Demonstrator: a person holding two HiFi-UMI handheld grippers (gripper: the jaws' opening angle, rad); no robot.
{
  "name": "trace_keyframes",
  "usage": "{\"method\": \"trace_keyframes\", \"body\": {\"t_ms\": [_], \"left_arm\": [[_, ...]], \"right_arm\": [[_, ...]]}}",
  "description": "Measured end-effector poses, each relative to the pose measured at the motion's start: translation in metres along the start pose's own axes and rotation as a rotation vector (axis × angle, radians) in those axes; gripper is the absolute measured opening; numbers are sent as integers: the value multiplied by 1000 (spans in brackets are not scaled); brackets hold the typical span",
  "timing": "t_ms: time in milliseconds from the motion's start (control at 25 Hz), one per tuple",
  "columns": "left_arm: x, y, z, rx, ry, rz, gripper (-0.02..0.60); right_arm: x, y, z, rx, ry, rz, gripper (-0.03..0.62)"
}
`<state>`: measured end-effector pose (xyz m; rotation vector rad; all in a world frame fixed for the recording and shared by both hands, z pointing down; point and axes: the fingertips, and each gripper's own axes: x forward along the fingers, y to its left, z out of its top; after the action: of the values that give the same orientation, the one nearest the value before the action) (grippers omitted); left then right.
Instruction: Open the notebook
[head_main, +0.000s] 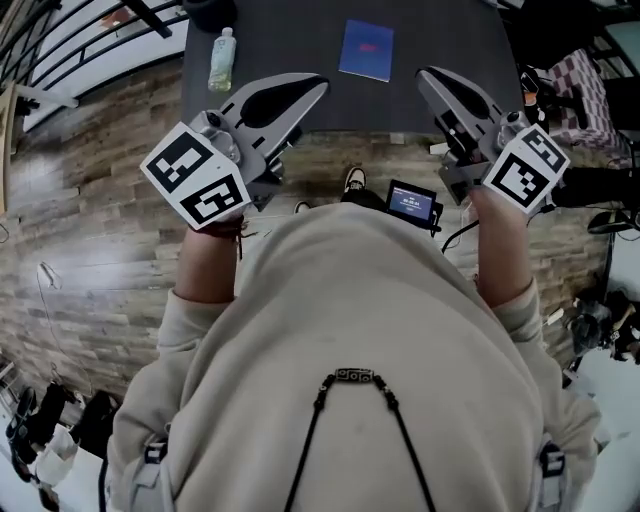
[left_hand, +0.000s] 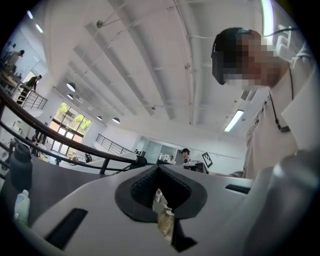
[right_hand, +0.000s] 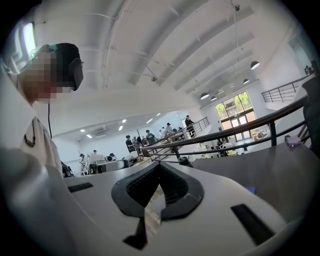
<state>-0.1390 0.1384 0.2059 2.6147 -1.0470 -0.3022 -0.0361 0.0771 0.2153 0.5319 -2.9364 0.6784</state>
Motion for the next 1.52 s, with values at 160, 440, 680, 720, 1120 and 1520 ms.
{"method": "trace_keyframes", "body": {"t_ms": [160,440,680,720,1120,1520], "left_arm": [[-3,19,10,-8,-28,67,0],[27,45,9,-13,-18,118,0],[91,54,8,19,27,110,0],[103,55,6,22,36,109,0],[213,71,-28,-17,141,148,0],[229,87,-25,-28,182,128,0]], "right_arm": [[27,-15,8,28,17,42,17],[52,-50,25,39,26,104,16],[34,-108,42,72,-1,106,17],[28,-119,45,76,-6,105,17],[-16,-219,43,166,-20,140,16],[-34,-252,47,232,-94,118,17]]}}
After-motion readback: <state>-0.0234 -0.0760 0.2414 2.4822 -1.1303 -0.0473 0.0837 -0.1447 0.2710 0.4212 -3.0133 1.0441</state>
